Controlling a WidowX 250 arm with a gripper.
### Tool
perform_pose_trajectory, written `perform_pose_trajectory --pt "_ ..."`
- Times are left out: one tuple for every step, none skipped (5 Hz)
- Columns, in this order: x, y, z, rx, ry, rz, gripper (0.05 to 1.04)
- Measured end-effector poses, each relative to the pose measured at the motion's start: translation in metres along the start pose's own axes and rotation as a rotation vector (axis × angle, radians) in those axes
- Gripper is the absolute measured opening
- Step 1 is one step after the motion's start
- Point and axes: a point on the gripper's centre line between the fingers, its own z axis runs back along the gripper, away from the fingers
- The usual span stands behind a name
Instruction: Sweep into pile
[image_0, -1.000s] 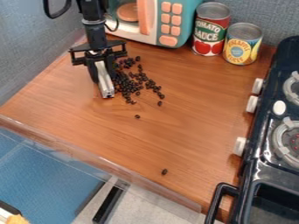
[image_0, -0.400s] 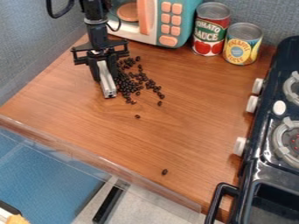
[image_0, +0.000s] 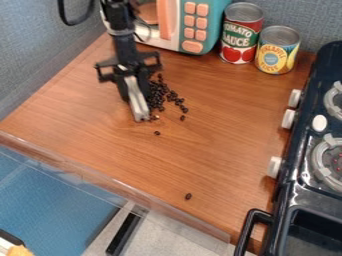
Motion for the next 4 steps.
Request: perform_pose_trajectory --pt "-0.014 0.004 0.022 -0.034 -0.024 0.0 0.381" --pt "-0.019 0.017 0.041 -0.076 -0.064 0.023 0.381" --pt "-0.031 0.013 0.05 -0.105 -0.067 -0.022 0.381" --pt "-0.045 -0.004 0.05 -0.135 -0.022 -0.218 0.381"
